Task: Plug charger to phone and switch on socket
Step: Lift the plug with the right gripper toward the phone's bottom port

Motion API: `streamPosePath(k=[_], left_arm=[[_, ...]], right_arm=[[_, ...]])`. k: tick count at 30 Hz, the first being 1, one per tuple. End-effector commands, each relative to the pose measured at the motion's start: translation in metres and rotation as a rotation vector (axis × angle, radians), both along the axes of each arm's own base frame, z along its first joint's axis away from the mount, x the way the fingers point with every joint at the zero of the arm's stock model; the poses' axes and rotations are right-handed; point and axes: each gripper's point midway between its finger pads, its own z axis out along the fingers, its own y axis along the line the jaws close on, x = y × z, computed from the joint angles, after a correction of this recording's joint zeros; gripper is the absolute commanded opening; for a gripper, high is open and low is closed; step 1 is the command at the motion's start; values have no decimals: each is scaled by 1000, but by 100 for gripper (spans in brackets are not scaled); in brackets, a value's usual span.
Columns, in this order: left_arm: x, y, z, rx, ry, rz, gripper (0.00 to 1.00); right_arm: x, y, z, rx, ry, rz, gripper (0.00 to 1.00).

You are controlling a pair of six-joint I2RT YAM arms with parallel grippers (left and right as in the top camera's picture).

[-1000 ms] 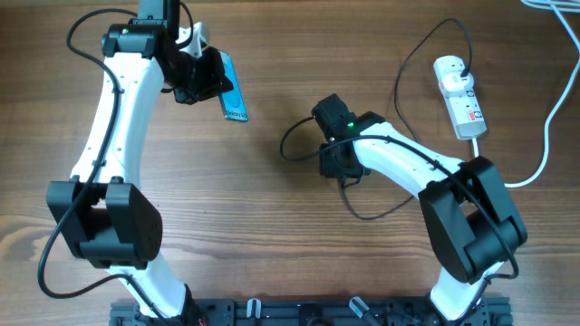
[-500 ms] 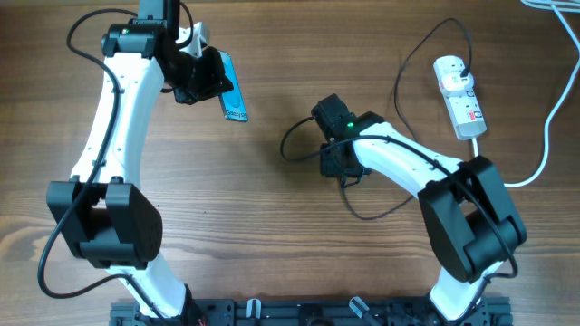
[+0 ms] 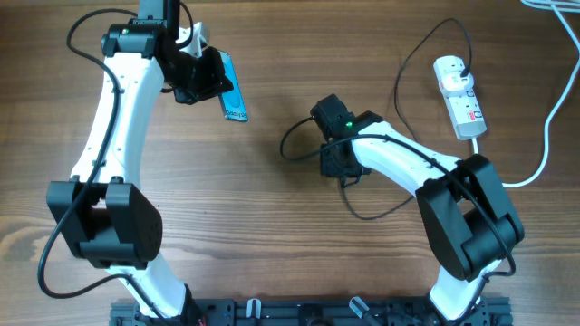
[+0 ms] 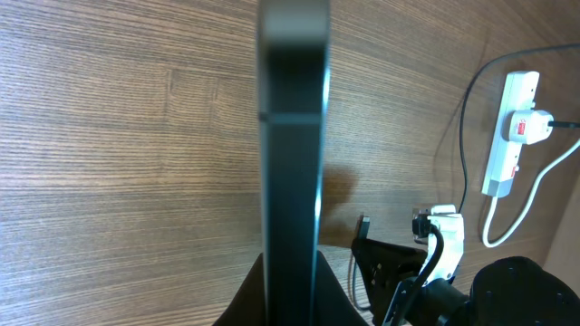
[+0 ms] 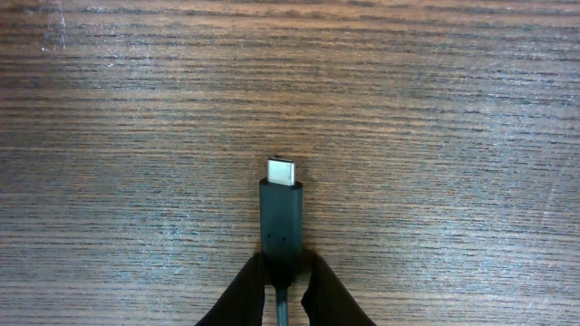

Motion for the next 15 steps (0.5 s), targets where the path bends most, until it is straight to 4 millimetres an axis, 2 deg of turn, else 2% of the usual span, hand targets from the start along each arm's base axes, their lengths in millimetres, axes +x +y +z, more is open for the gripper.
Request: streamPosePath(k=[1, 6, 10, 14, 15], left_arm=[[3, 0, 2, -5, -9, 5, 4], [4, 0, 2, -9, -7, 18, 4], [6, -2, 4, -20, -12, 25, 4], [6, -6, 6, -46, -17, 14, 4], [7, -15, 12, -103, -31, -9, 4]], right_arm=[[-13, -12, -26, -59, 71, 7, 16], [-11, -10, -24, -56, 66, 8, 6], [-5, -6, -15, -45, 54, 25, 4], [6, 3, 15, -5, 6, 35, 4], [7, 11, 32, 41, -5, 65, 4]])
